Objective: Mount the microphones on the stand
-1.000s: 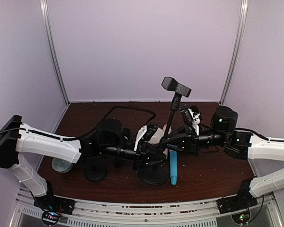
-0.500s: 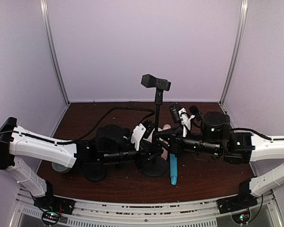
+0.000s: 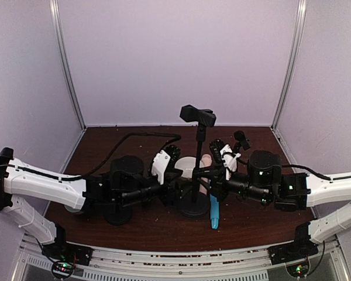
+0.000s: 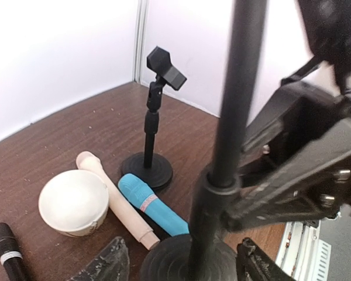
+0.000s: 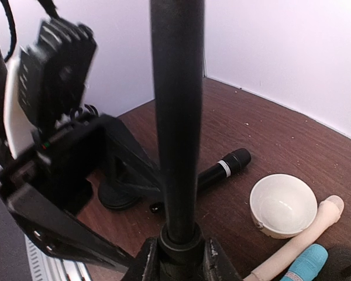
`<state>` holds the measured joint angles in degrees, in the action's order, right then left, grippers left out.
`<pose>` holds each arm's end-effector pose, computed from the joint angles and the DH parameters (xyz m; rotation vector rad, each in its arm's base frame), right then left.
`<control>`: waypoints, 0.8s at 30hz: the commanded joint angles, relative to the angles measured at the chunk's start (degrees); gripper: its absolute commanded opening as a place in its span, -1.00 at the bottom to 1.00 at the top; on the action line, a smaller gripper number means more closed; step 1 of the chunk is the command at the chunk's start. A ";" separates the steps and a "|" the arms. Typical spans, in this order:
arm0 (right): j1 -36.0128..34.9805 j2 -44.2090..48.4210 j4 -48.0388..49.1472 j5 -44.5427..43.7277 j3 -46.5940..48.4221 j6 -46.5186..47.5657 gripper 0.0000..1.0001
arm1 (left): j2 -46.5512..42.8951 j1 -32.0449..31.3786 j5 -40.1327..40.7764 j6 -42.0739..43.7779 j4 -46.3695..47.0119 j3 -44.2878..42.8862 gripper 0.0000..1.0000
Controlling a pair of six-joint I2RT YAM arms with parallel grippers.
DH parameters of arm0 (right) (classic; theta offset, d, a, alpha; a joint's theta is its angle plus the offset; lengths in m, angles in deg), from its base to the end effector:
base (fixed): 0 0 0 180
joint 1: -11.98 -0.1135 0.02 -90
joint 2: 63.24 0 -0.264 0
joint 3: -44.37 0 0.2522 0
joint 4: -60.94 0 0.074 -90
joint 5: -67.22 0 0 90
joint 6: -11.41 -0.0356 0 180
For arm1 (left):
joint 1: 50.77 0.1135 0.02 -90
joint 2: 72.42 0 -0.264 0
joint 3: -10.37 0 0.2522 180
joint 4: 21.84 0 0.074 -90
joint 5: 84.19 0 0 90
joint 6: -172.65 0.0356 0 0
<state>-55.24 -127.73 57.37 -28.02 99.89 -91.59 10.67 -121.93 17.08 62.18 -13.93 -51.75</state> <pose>0.1045 0.2405 0.2887 -0.7969 1.7084 0.9074 0.1131 -0.3099 0.2607 0.6771 1.7765 -0.9496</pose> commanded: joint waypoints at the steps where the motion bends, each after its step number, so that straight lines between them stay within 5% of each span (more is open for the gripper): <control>1: 1.43 0.41 12.75 -0.18 -3.19 7.71 -1.00 | -6.01 0.05 1.28 3.45 5.48 3.95 0.31; 24: 4.36 -23.83 48.55 5.60 -7.99 11.59 -1.00 | -18.89 0.14 6.67 6.76 -5.74 9.64 0.26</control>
<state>-51.48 -149.36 92.82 -22.81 92.44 -80.40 -5.51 -121.93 21.97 69.04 -17.34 -43.46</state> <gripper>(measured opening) 0.223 0.630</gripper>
